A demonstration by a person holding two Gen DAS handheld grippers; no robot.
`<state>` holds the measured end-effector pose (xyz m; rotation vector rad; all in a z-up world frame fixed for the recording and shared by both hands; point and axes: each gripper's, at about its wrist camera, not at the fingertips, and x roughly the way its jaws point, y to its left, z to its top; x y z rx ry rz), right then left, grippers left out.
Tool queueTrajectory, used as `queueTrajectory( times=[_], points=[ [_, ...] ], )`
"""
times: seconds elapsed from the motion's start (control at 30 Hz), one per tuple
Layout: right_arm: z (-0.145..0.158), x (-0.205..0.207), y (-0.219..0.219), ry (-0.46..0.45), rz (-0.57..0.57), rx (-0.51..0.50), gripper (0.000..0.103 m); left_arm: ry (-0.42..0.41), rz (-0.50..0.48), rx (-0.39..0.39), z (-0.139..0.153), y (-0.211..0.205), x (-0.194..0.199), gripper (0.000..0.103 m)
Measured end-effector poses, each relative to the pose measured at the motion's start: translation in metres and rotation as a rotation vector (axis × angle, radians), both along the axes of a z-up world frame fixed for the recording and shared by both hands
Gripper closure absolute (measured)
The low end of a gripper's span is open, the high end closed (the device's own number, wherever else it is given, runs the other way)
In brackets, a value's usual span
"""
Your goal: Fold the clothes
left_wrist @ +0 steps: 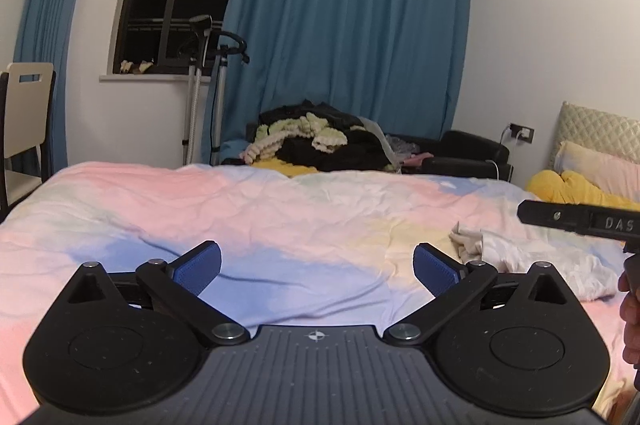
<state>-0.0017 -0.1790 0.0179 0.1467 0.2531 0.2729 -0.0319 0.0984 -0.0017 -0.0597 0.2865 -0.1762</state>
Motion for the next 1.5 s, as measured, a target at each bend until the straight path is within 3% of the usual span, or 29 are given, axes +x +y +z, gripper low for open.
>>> queueTrajectory(
  times=[0.27,0.33,1.2,1.5],
  points=[
    [-0.015,-0.004,0.004,-0.012,-0.027,-0.035,0.011,-0.022,0.017,0.009,-0.012,-0.004,-0.005,0.0],
    [-0.019,-0.003,0.003,-0.008,-0.029,-0.032,0.0,-0.016,0.029,0.004,-0.014,-0.005,-0.003,0.0],
    [-0.025,-0.002,-0.001,0.017,-0.051,-0.046,0.0,-0.021,0.116,0.041,-0.016,-0.004,-0.003,0.0],
    [-0.024,-0.001,-0.001,0.022,-0.049,-0.046,0.0,0.004,0.127,0.021,-0.016,0.0,-0.004,0.0]
  ],
)
